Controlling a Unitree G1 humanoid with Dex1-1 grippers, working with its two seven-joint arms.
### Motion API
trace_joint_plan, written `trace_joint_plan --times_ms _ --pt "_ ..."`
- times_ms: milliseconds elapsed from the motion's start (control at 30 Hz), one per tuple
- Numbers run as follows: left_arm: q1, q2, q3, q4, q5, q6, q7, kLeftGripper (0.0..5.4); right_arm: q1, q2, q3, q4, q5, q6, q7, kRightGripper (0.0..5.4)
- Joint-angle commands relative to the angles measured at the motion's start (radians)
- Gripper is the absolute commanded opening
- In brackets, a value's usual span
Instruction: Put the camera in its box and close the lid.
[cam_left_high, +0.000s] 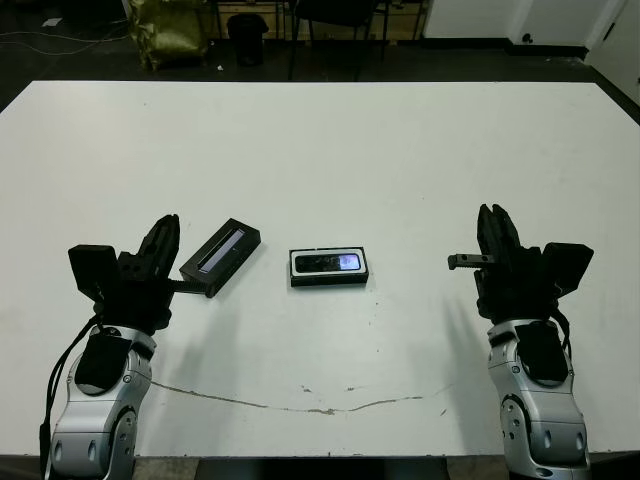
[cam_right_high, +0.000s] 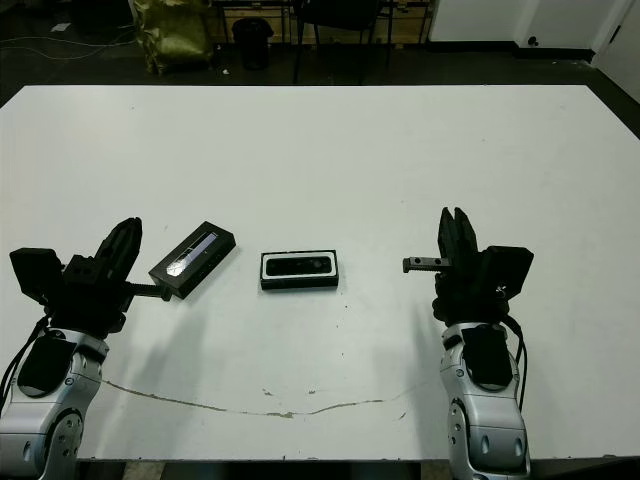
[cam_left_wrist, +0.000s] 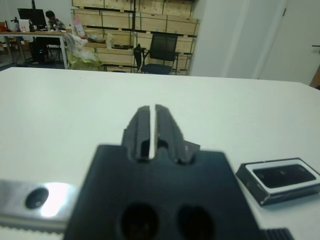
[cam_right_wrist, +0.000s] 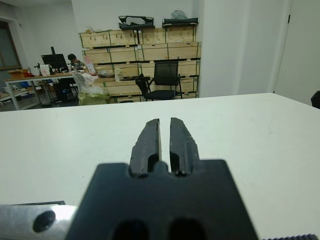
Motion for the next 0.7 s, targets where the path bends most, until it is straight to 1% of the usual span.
trace_joint_plan --times_ms 33,67,200,267,367,433,500,700 --pt "0.022 0.006 -0.009 -0.027 0.013 0.073 0.023 0.09 0.0 -0.018 -0.011 -0.003 0.008 0.028 0.004 0.0" --pt "0.025 0.011 -0.013 -0.039 0.016 0.097 0.027 0.21 0.001 -0.019 -0.01 -0.004 0.009 0.028 0.005 0.0" --pt "0.037 0.102 -0.073 -0.077 0.137 0.168 0.008 1.08 0.003 -0.019 -0.006 -0.004 0.021 0.033 0.009 0.0" --pt "0.039 0.138 -0.091 -0.096 0.155 0.211 -0.02 1.56 0.006 -0.014 -0.003 -0.014 0.027 0.053 0.003 0.0" --pt "0.038 0.192 -0.118 -0.102 0.193 0.241 -0.057 2.28 0.009 -0.009 0.0 -0.028 0.032 0.083 -0.004 0.0" --pt "0.034 0.221 -0.131 -0.099 0.215 0.253 -0.079 2.76 0.011 -0.01 0.002 -0.028 0.034 0.084 -0.001 0.0" --pt "0.03 0.231 -0.134 -0.089 0.222 0.257 -0.093 3.27 0.013 -0.012 0.003 -0.023 0.04 0.079 0.008 0.0" --pt "0.015 0.222 -0.127 -0.075 0.207 0.284 -0.11 4.72 0.024 0.0 0.018 -0.038 0.03 0.113 -0.012 0.0"
